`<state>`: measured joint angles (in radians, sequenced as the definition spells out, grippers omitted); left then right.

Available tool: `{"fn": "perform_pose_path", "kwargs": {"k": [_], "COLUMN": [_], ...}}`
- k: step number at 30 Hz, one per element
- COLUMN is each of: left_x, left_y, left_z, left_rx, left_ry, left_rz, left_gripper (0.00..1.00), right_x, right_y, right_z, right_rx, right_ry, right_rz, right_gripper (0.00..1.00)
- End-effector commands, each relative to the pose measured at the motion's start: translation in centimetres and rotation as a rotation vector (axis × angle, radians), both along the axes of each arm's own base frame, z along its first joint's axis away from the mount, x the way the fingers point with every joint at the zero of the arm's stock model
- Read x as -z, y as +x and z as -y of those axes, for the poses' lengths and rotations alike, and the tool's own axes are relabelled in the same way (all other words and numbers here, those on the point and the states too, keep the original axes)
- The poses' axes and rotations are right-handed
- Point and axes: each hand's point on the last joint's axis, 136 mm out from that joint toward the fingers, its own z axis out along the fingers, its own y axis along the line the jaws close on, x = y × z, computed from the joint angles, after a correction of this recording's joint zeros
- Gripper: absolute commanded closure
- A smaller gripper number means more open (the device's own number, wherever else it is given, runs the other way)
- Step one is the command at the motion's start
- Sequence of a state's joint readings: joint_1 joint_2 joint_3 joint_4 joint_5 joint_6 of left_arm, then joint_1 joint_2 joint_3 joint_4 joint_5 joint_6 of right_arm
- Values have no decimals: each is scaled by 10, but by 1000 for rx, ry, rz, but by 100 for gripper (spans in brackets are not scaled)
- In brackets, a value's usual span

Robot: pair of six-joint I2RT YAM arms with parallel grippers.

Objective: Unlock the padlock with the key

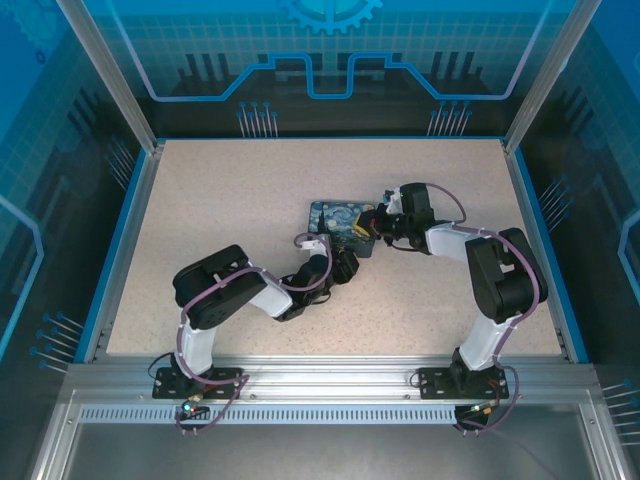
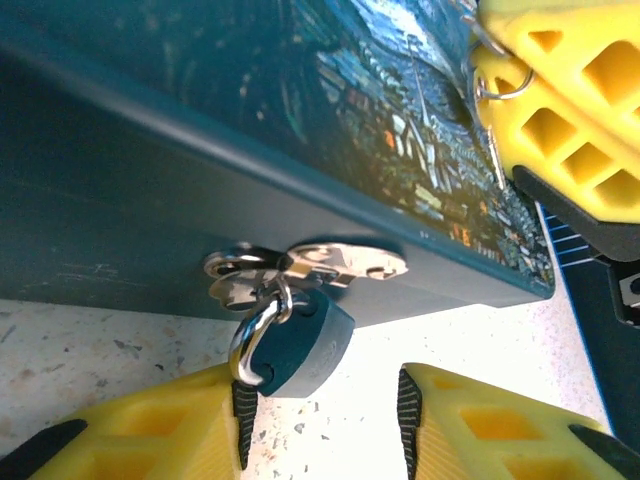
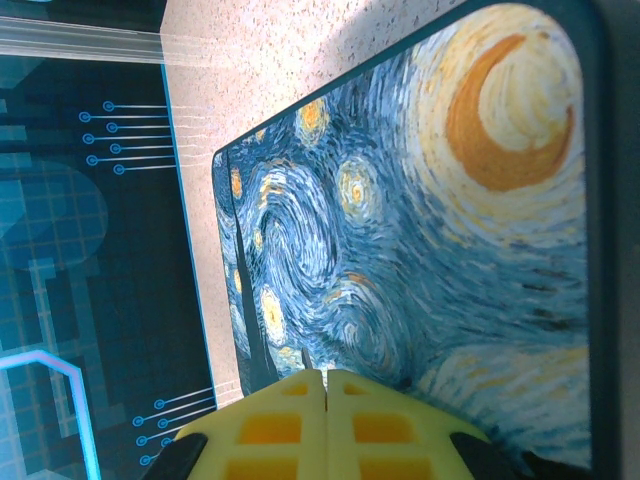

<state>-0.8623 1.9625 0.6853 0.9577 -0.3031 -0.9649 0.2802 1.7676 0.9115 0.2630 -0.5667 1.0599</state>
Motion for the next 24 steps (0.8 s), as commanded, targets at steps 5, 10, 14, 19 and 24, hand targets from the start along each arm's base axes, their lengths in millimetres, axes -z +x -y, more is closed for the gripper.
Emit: {"fn": "perform_pose_path", "kwargs": {"k": [5, 10, 14, 19, 24], "left_x": [-13, -15, -9, 6, 16], "left_y": [10, 12, 11, 10, 8], "left_z": [0, 0, 1, -2, -7], "left_rx": [-38, -47, -46, -62, -85], "left_ry": [-109, -131, -132, -121, -126], "left_rz": [12, 5, -13, -51, -68], "left_gripper": [57, 58, 58, 59, 62], "right_x": [17, 18, 18, 19, 19], "right_y": [-4, -3, -2, -2, -2], "right_z": [2, 2, 1, 1, 1], "right_rx": [-14, -15, -16, -17, -17], "right_ry": [-9, -8, -8, -7, -7], "right_rz": [-55, -56, -58, -60, -60], "right_gripper": [100, 100, 100, 100, 100]}}
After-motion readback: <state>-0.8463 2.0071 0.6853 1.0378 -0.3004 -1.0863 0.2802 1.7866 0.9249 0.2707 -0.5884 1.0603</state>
